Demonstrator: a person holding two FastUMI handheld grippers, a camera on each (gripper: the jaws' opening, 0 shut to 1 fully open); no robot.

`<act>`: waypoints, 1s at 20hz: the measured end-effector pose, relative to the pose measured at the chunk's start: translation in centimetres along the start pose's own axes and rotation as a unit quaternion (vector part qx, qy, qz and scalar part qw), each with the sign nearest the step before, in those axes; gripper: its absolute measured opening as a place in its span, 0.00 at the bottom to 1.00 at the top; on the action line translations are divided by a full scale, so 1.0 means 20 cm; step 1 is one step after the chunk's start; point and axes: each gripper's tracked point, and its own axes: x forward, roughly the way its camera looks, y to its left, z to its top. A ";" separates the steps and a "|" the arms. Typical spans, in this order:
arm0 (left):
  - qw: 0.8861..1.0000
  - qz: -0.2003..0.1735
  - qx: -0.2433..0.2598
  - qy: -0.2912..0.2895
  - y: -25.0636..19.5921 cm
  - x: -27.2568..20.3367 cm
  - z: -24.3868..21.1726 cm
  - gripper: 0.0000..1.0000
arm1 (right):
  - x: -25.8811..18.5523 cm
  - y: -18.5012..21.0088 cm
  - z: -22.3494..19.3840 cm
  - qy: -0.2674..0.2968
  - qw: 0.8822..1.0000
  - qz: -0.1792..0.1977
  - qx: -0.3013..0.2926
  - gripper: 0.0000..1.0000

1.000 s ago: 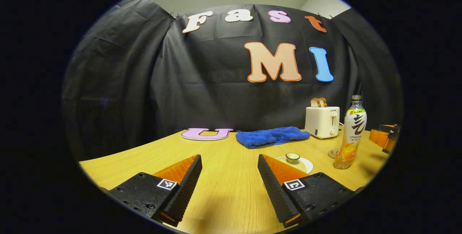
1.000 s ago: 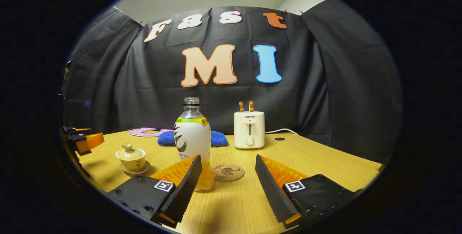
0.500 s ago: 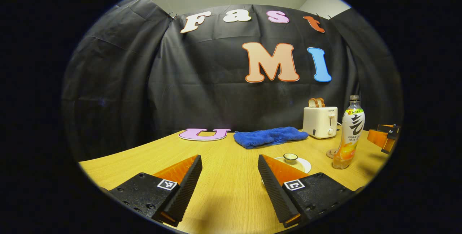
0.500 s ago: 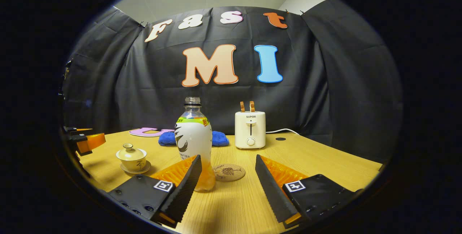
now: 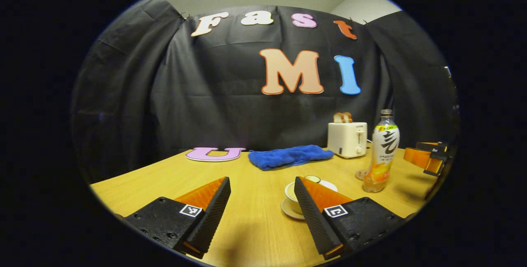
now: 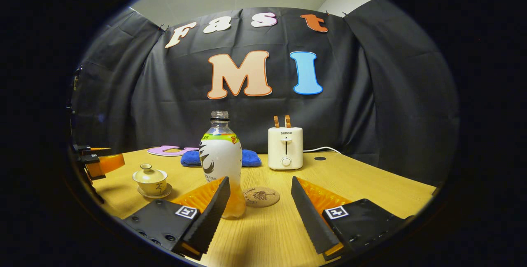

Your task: Open the teacup lid with one hand, grasp the water bottle and pour water into the teacup with the other hand; after pouring, place the water bottle on the coaster and then close the teacup lid.

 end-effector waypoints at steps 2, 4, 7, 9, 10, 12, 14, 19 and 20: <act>0.999 -0.043 -0.001 -0.001 -0.09 0.02 0.00 0.91 | 0.00 0.00 0.00 0.000 1.000 0.001 0.000 0.95; 0.997 -0.079 -0.002 0.000 -0.16 0.05 0.00 0.91 | 0.00 0.01 0.00 0.000 1.000 0.002 0.000 0.95; 0.993 -0.115 -0.003 0.001 -0.25 0.10 0.00 0.91 | -0.01 0.00 0.00 0.000 1.000 0.003 0.000 0.95; 0.991 -0.132 -0.003 0.000 -0.28 0.12 0.00 0.91 | 0.00 0.01 0.00 0.000 1.000 0.004 0.000 0.96; 0.990 -0.139 -0.004 0.001 -0.30 0.14 0.00 0.91 | 0.00 0.01 0.00 0.000 1.000 0.004 0.000 0.96; 0.990 -0.144 -0.004 0.002 -0.32 0.17 0.00 0.82 | 0.00 0.01 0.00 0.000 1.000 0.004 0.000 0.96; 0.989 -0.149 -0.004 0.002 -0.33 0.20 0.00 0.73 | 0.00 0.01 0.00 0.000 1.000 0.004 0.000 0.96; 0.987 -0.160 0.000 0.016 -0.36 0.26 -0.03 0.71 | 0.00 0.01 0.00 0.000 1.000 0.004 0.000 0.96; 0.987 -0.162 0.001 0.022 -0.37 0.27 -0.04 0.65 | 0.00 0.01 0.00 0.000 1.000 0.004 0.000 0.95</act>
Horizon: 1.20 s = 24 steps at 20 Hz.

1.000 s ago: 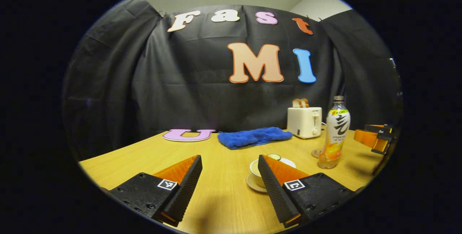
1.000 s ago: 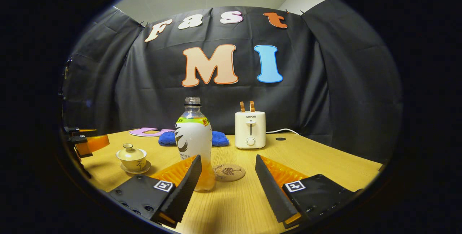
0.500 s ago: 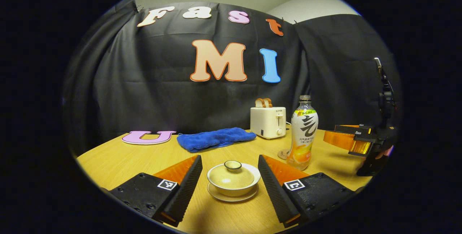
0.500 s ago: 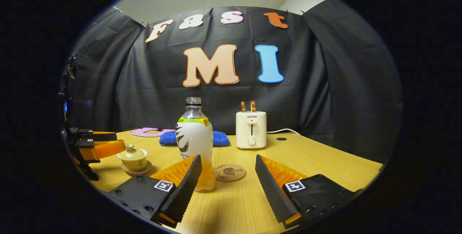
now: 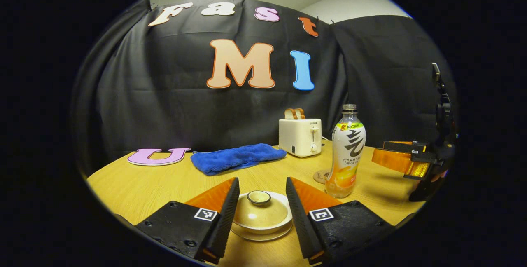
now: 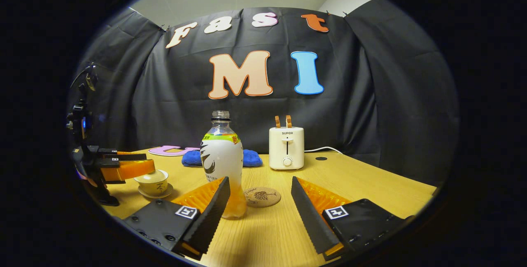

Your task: Open the teacup lid with one hand, grasp the water bottle and pour water into the teacup with the other hand; after pouring, place the water bottle on the coaster and then close the teacup lid.

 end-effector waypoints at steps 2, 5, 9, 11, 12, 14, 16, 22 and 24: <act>1.000 -0.003 0.001 0.020 -0.01 0.02 -0.03 0.60 | 0.00 0.00 0.00 0.000 1.000 0.000 0.000 0.95; 0.998 0.002 0.005 0.055 0.00 0.05 -0.08 0.48 | 0.00 0.00 0.00 0.000 1.000 0.002 0.000 0.95; 0.999 0.014 0.000 0.047 0.03 0.05 -0.07 0.31 | 0.00 0.00 0.01 0.000 1.000 0.004 0.000 0.95; 0.999 0.016 0.001 0.049 0.03 0.05 -0.08 0.28 | 0.00 0.00 0.00 0.000 1.000 0.004 0.000 0.95; 0.999 0.017 0.000 0.047 0.03 0.05 -0.07 0.28 | -0.01 0.00 0.00 0.000 1.000 0.004 0.000 0.95; 0.999 0.027 -0.003 0.038 0.05 0.03 -0.06 0.28 | -0.01 0.00 0.00 0.000 1.000 0.004 0.000 0.96; 0.999 0.038 -0.006 0.020 0.07 0.01 -0.02 0.28 | -0.01 0.00 0.00 0.000 1.000 0.004 0.000 0.96; 0.998 0.058 -0.005 -0.017 0.09 -0.02 0.02 0.27 | -0.01 0.00 0.00 0.000 1.000 0.004 0.000 0.95; 0.997 0.072 -0.004 -0.017 0.12 -0.03 0.02 0.28 | -0.01 0.01 0.00 0.000 1.000 0.008 0.000 0.95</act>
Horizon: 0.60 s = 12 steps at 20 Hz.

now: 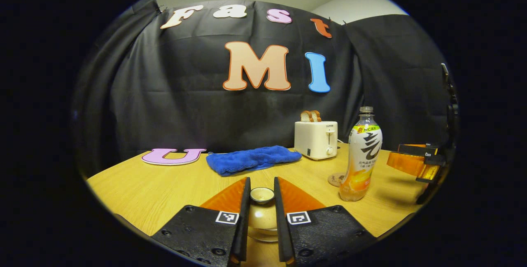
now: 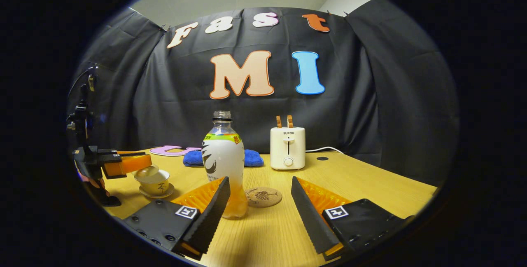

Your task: Open the teacup lid with one hand, grasp the water bottle and pour water into the teacup with the other hand; after pouring, place the water bottle on the coaster and then close the teacup lid.

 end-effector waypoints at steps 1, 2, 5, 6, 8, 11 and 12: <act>1.000 0.007 0.001 0.000 0.02 -0.01 0.00 0.28 | 0.00 0.01 0.00 0.000 1.000 0.005 0.000 0.95; 1.000 0.017 0.001 -0.001 0.02 -0.01 0.00 0.28 | -0.01 0.02 0.00 0.001 1.000 0.013 0.001 0.95; 0.999 0.043 0.003 -0.004 0.12 -0.07 0.00 0.27 | 0.00 0.16 -0.01 0.005 0.997 0.077 0.003 0.96; 0.999 0.054 0.003 -0.003 0.16 -0.09 0.00 0.28 | -0.01 0.20 -0.01 0.006 0.995 0.103 0.004 0.95; 0.997 0.082 0.004 -0.004 0.26 -0.14 0.00 0.28 | -0.02 0.21 -0.01 0.008 0.993 0.119 0.005 0.92; 0.993 0.115 0.006 -0.003 0.39 -0.22 0.00 0.27 | 0.00 0.25 -0.02 0.011 0.991 0.135 0.006 0.95; 0.992 0.124 0.005 -0.003 0.44 -0.25 0.00 0.27 | 0.01 0.27 -0.03 0.015 0.989 0.148 0.006 0.95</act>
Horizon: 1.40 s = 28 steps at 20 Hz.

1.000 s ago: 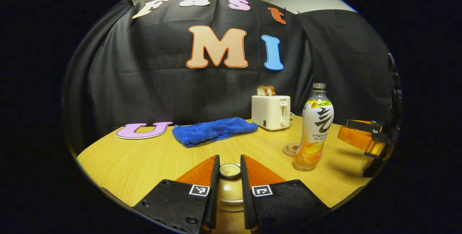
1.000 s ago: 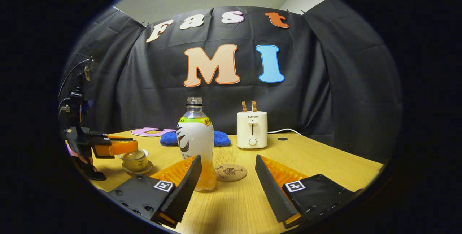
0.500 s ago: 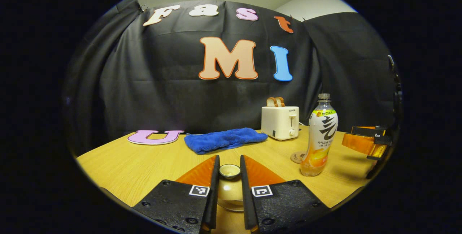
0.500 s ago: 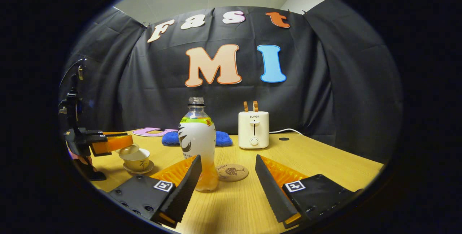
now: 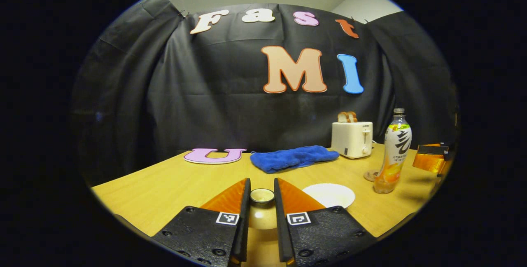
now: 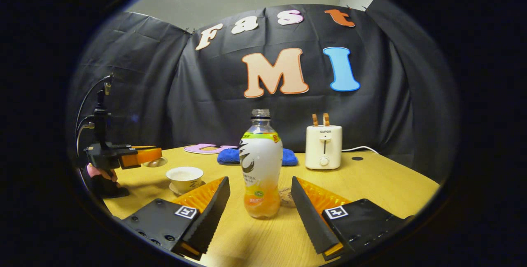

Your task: Open the teacup lid with one hand, grasp the water bottle and pour water into the teacup with the other hand; after pouring, place the water bottle on the coaster and then close the teacup lid.

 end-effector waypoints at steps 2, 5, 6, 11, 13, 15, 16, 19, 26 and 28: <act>1.000 0.014 0.001 0.000 0.09 -0.02 0.00 0.27 | 0.05 -0.02 -0.01 0.010 1.000 -0.004 0.001 0.95; 1.000 0.030 0.001 0.000 0.20 -0.04 0.00 0.27 | 0.13 -0.05 -0.05 0.033 0.999 -0.021 0.002 0.96; 0.999 0.035 0.001 0.000 0.22 -0.04 0.00 0.27 | 0.16 -0.04 -0.06 0.040 0.999 -0.022 0.000 0.96; 1.000 0.027 0.002 0.000 0.22 -0.04 0.00 0.27 | 0.25 -0.02 -0.11 0.060 0.998 -0.030 -0.003 0.95; 1.000 0.031 0.003 0.000 0.26 -0.03 0.00 0.27 | 0.30 -0.01 -0.11 0.061 0.998 -0.034 -0.004 0.96; 0.999 0.042 0.002 0.001 0.33 -0.03 0.00 0.27 | 0.33 0.00 -0.11 0.063 0.997 -0.039 -0.004 0.92; 0.999 0.045 0.002 0.000 0.35 -0.04 0.00 0.28 | 0.34 0.01 -0.12 0.066 0.997 -0.039 -0.003 0.92; 0.999 0.051 0.001 0.001 0.39 -0.04 0.00 0.27 | 0.38 0.01 -0.16 0.082 0.996 -0.045 -0.006 0.81; 0.999 0.051 0.001 0.002 0.39 -0.04 0.00 0.27 | 0.38 -0.02 -0.15 0.093 0.993 -0.071 -0.013 0.58; 0.999 0.051 0.001 0.001 0.39 -0.04 0.00 0.27 | 0.37 -0.04 -0.15 0.091 0.991 -0.090 -0.034 0.58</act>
